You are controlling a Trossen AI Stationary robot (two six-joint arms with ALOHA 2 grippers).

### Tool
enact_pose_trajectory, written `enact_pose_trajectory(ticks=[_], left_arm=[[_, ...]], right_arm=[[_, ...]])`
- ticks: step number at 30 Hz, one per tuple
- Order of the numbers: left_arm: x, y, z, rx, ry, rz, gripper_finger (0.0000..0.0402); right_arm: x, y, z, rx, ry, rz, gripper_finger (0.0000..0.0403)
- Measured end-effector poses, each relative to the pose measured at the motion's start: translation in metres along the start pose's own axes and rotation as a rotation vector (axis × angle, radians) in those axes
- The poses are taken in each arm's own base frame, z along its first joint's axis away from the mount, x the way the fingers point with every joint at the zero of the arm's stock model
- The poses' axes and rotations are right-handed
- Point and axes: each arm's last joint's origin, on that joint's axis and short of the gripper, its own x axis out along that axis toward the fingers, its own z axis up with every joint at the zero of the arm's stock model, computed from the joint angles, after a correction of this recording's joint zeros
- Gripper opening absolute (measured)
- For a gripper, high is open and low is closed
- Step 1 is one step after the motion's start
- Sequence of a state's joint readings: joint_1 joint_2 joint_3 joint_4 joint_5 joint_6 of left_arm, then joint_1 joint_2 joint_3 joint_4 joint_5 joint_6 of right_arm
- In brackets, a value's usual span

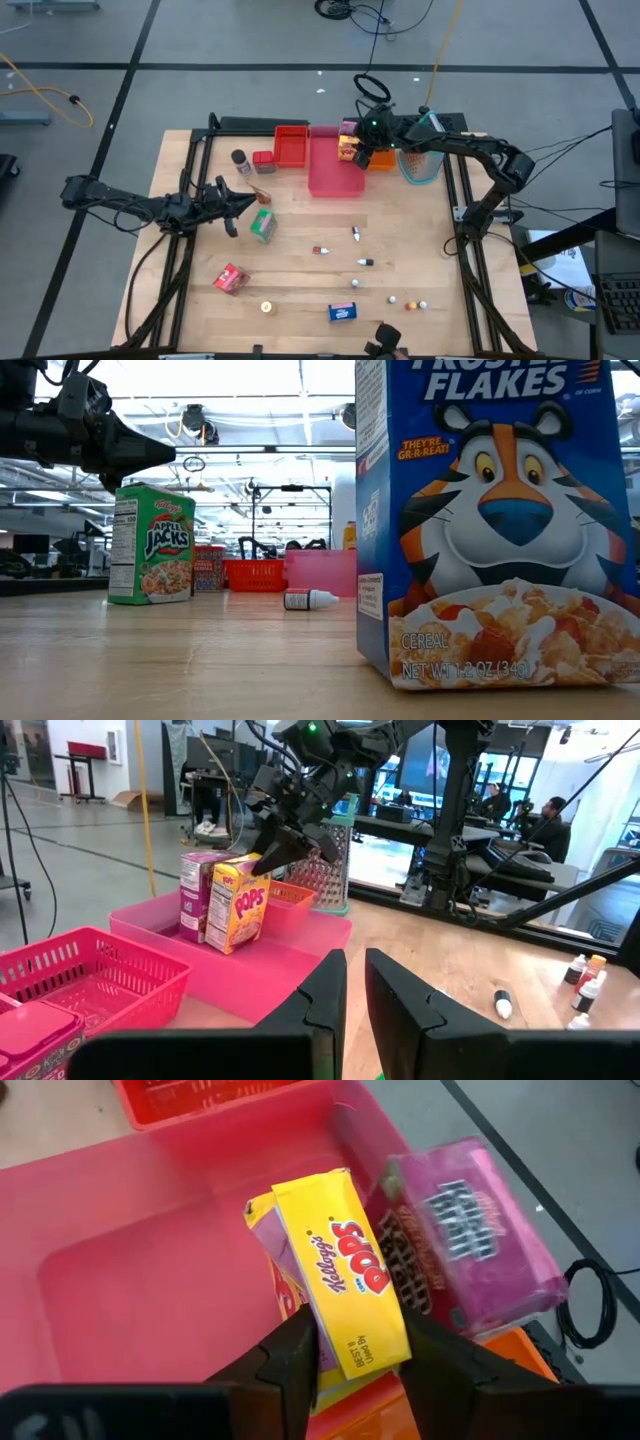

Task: Pick & Place Kitchen Items
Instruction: Put the yellow cereal box into the pink bin

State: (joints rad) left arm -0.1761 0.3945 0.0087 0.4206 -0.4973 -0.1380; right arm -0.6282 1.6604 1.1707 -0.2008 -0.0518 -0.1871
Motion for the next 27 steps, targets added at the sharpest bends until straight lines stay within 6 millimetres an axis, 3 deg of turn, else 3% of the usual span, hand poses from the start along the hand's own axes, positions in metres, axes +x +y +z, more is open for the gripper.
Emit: enact_pose_trajectory(ticks=[11,21,27], left_arm=[[0.0,0.0,0.0001,0.0,0.0,0.0,0.004],[0.0,0.0,0.0,0.001,0.0,0.0,0.004],[0.0,0.0,-0.0001,0.001,0.0,0.0,0.004]], right_arm=[[0.0002,0.005,0.0009,-0.026,0.0,0.007,0.013],[0.0002,0.0041,0.0004,-0.024,0.01,-0.03,0.0219],[-0.0025,0.0037,0.0012,-0.024,0.008,-0.041,0.025]])
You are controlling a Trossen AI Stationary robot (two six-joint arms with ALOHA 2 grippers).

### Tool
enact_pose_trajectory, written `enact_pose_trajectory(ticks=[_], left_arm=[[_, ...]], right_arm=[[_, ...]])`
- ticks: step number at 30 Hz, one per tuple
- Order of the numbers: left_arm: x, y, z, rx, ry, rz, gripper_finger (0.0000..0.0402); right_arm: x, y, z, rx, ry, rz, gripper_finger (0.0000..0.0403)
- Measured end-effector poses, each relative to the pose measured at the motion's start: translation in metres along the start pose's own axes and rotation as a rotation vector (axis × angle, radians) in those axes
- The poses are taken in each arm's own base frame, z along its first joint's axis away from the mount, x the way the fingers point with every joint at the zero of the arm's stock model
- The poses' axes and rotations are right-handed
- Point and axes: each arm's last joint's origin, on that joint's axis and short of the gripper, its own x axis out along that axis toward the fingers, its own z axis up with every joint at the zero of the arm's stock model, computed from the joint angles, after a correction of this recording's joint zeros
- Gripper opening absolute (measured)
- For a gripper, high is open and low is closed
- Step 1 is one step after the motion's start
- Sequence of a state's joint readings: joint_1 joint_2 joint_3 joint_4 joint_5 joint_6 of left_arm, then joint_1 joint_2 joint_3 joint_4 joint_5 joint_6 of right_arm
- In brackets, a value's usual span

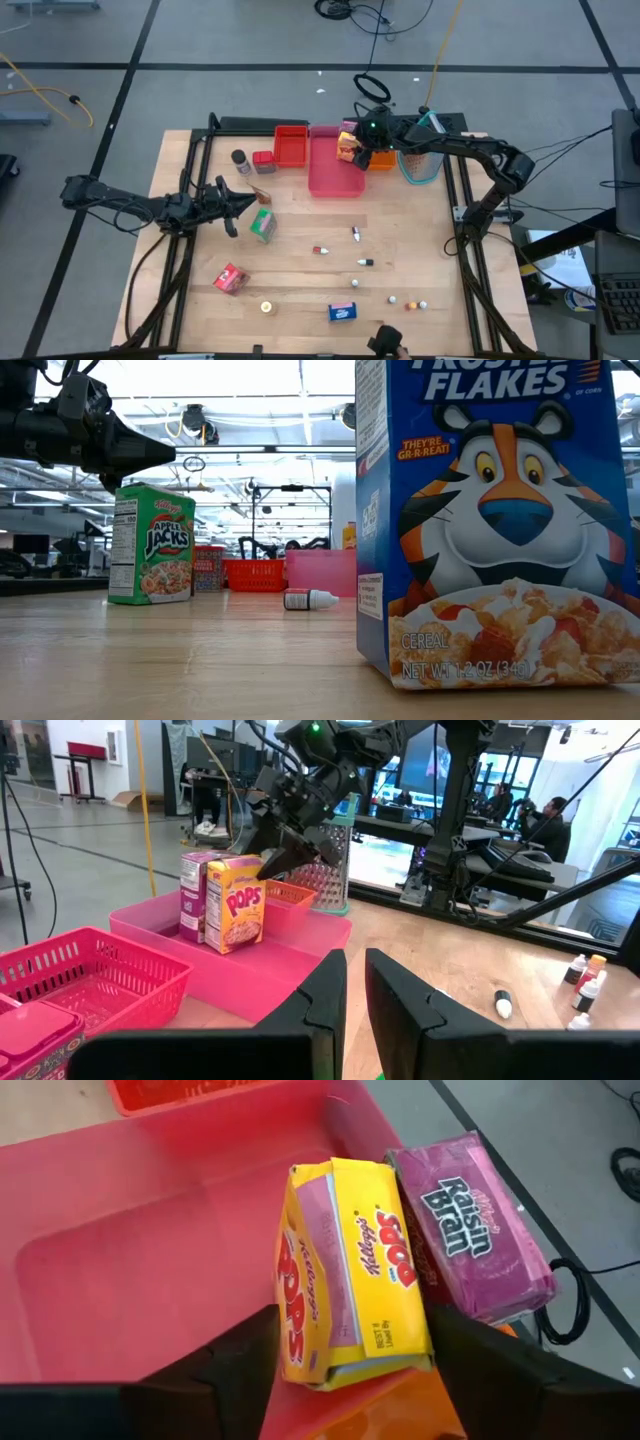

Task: Pick & Place Kitchen Items
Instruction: Put the yellow cereal box into the pink bin, then put the red food coloring bottle into the orange bin

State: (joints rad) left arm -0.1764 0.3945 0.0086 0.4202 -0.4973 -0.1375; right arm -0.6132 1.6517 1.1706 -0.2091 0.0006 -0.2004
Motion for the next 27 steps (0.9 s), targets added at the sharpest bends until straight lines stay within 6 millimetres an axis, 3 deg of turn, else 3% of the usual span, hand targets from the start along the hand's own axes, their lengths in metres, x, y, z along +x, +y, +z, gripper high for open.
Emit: enact_pose_trajectory(ticks=[5,13,27], left_arm=[[0.0,0.0,0.0,0.002,0.0,0.0,0.004],[0.0,0.0,0.0,0.003,0.0,0.0,0.004],[0.0,0.0,0.0,0.002,0.0,0.0,0.004]], right_arm=[[-0.009,0.002,0.004,-0.007,-0.025,0.0,0.0256],[-0.043,0.009,0.017,-0.019,-0.106,0.008,0.0252],[-0.112,0.08,0.022,-0.141,-0.165,0.199,0.0252]])
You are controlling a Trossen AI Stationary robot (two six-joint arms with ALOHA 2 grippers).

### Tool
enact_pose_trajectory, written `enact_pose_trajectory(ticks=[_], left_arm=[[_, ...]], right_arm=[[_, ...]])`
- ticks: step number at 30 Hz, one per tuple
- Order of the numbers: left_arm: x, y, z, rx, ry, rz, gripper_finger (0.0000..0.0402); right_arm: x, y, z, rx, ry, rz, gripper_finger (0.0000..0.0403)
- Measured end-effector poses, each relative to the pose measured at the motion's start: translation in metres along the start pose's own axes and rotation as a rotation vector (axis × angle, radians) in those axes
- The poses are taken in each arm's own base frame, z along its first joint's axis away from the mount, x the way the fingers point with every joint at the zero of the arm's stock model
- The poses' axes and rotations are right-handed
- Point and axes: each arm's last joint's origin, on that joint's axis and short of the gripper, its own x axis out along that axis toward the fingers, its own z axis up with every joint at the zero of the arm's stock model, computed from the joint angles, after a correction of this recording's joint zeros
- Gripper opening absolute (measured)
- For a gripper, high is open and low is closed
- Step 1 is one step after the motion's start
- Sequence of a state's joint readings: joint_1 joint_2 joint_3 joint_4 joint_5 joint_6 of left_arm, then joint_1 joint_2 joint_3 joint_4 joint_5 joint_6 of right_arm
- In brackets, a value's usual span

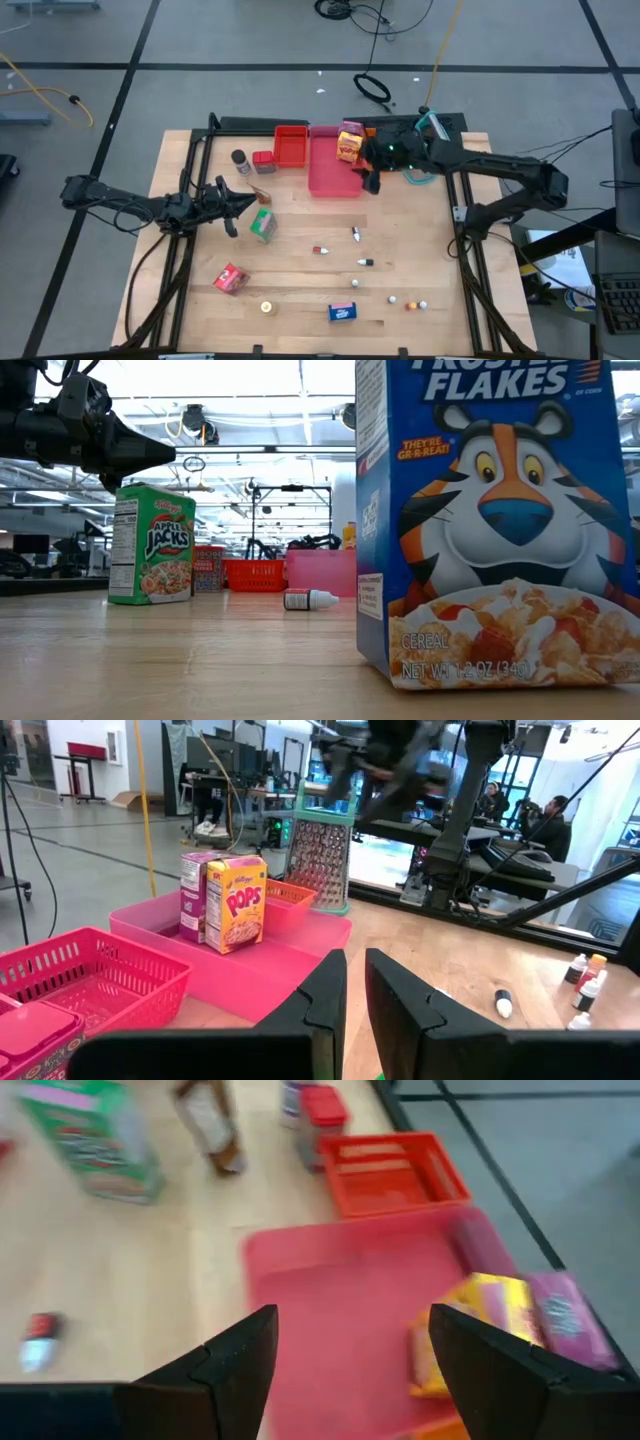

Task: Pick & Place Kitchen Items
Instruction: Put the red food coloring bottle into the orange bin

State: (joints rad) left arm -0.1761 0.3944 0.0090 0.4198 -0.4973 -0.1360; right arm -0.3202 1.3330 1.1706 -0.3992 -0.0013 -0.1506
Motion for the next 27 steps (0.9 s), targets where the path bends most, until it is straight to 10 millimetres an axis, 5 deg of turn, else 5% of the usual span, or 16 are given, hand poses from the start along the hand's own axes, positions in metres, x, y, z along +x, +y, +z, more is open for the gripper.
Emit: enact_pose_trajectory(ticks=[11,17,27], left_arm=[[0.0,0.0,0.0,-0.002,0.0,0.0,0.004],[0.0,0.0,0.0,-0.004,0.0,-0.001,0.004],[0.0,0.0,0.0,-0.003,0.0,0.0,0.004]], right_arm=[[-0.012,0.068,-0.006,-0.018,0.101,0.193,0.0251],[0.004,0.093,-0.016,0.031,0.214,0.234,0.0251],[0.042,0.107,-0.04,0.172,0.429,0.189,0.0251]])
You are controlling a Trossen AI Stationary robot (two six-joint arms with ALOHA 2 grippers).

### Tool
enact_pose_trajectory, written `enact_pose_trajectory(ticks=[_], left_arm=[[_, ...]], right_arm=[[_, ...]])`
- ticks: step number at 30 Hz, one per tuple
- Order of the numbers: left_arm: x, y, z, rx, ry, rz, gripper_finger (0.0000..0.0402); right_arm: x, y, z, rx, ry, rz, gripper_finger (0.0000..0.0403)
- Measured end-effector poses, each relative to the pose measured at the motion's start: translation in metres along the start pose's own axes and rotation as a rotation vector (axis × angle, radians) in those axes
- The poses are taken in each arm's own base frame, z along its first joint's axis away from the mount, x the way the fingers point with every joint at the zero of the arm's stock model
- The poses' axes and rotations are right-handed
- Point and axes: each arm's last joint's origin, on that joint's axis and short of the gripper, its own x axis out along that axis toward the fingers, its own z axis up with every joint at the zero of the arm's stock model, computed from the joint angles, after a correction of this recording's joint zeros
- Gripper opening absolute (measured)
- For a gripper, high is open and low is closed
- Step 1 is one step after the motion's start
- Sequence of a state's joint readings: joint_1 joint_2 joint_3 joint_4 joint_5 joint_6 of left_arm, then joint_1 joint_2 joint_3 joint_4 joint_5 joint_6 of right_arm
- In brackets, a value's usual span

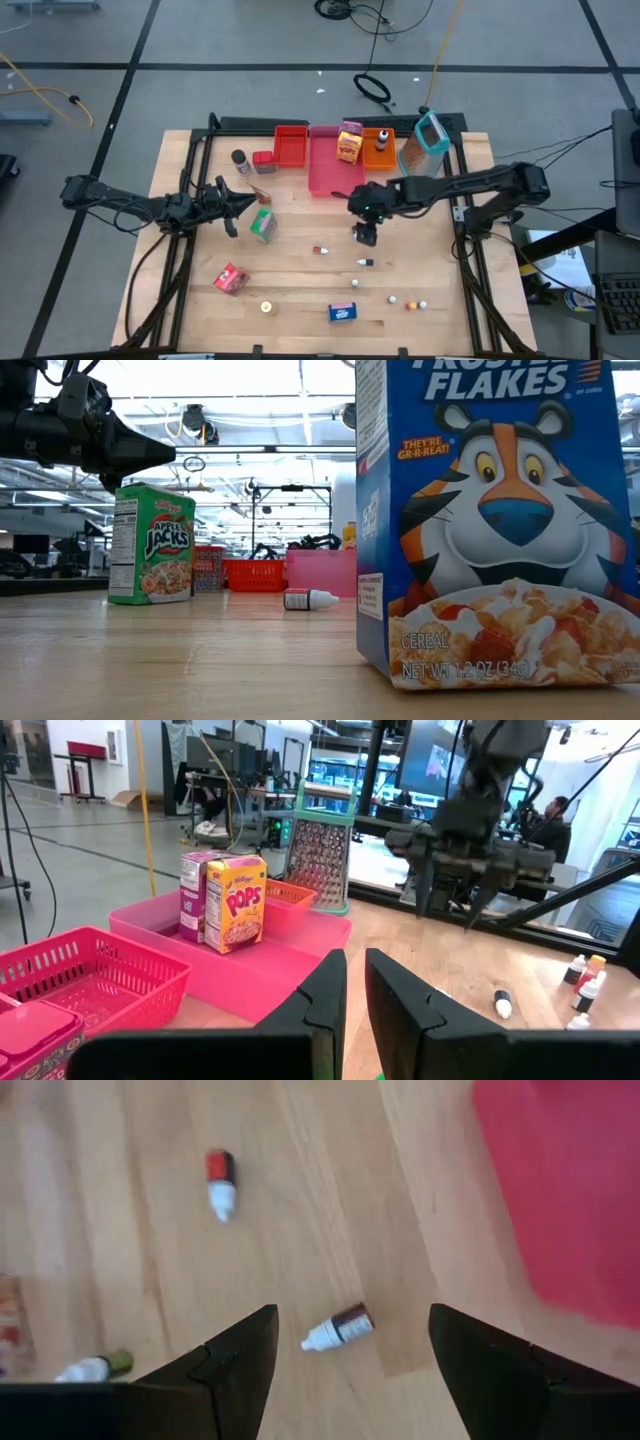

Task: Pick & Place Kitchen Items
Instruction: Put the red food coloring bottle into the orange bin

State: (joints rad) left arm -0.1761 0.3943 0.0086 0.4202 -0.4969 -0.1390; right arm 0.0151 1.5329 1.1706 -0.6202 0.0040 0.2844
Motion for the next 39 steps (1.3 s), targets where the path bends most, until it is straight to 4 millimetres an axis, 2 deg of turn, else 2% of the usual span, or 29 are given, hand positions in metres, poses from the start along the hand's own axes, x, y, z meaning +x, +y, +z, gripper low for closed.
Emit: enact_pose_trajectory(ticks=[13,21,27,33,39], left_arm=[[0.0,0.0,0.0,0.001,0.0,0.0,0.004],[0.0,0.0,0.0,0.001,0.0,0.0,0.004],[0.0,0.0,0.0,0.001,0.0,0.0,0.004],[0.0,0.0,0.0,0.001,0.0,0.0,0.004],[0.0,0.0,0.0,0.001,0.0,0.0,0.004]], right_arm=[[0.043,-0.003,-0.005,0.219,0.099,-0.097,0.0251],[0.071,-0.005,-0.012,0.274,0.18,-0.138,0.0251],[0.083,-0.003,-0.015,0.329,0.202,-0.155,0.0251],[0.093,0.007,-0.021,0.315,0.223,-0.155,0.0249],[0.093,0.012,-0.02,0.29,0.183,-0.186,0.0204]])
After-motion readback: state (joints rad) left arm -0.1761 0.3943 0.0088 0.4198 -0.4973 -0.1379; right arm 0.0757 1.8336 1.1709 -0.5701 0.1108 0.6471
